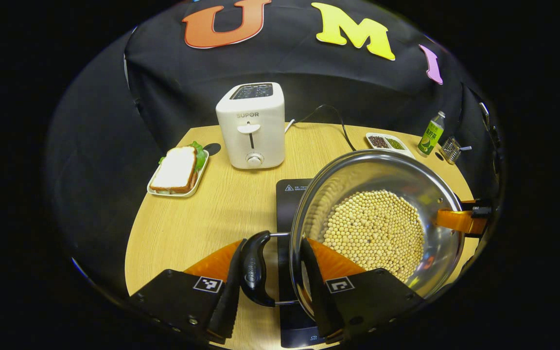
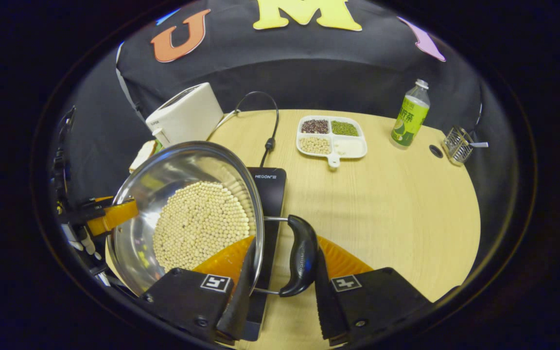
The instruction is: First push the handle of the pot to place it horizontally, then grasp the pot with both hands and set it on the induction cooktop.
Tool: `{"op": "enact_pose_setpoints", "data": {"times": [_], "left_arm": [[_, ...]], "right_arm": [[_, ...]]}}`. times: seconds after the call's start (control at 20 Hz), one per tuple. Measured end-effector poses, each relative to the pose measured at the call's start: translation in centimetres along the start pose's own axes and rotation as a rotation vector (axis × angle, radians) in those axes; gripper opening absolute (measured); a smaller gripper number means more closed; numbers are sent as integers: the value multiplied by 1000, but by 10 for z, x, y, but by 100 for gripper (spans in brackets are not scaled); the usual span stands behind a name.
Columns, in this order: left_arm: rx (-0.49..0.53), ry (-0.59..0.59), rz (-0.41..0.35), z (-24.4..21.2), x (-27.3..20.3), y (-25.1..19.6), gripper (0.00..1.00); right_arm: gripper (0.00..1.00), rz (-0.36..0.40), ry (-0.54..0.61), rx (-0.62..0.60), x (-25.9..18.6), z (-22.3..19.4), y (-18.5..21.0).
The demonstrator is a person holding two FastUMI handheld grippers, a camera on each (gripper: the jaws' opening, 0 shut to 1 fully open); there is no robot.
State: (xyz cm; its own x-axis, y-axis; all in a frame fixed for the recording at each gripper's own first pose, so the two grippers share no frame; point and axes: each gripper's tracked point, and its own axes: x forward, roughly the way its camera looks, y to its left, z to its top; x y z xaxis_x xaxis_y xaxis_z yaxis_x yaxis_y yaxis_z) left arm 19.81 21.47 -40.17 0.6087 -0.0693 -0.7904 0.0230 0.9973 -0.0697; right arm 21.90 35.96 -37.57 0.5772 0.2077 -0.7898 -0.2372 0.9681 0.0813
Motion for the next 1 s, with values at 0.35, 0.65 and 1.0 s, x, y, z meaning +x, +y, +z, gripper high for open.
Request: {"op": "enact_pose_setpoints", "data": {"times": [0.35, 0.65, 1.0], "left_arm": [[-7, -31, 1, 4, -5, 6, 69], [-14, -131, 68, 22, -31, 21, 91], [13, -272, 123, 45, -85, 14, 95]], "right_arm": [[84, -14, 26, 60, 2, -19, 5], [78, -37, -117, -8, -24, 3, -4], [77, -44, -243, -107, -67, 20, -12]]}}
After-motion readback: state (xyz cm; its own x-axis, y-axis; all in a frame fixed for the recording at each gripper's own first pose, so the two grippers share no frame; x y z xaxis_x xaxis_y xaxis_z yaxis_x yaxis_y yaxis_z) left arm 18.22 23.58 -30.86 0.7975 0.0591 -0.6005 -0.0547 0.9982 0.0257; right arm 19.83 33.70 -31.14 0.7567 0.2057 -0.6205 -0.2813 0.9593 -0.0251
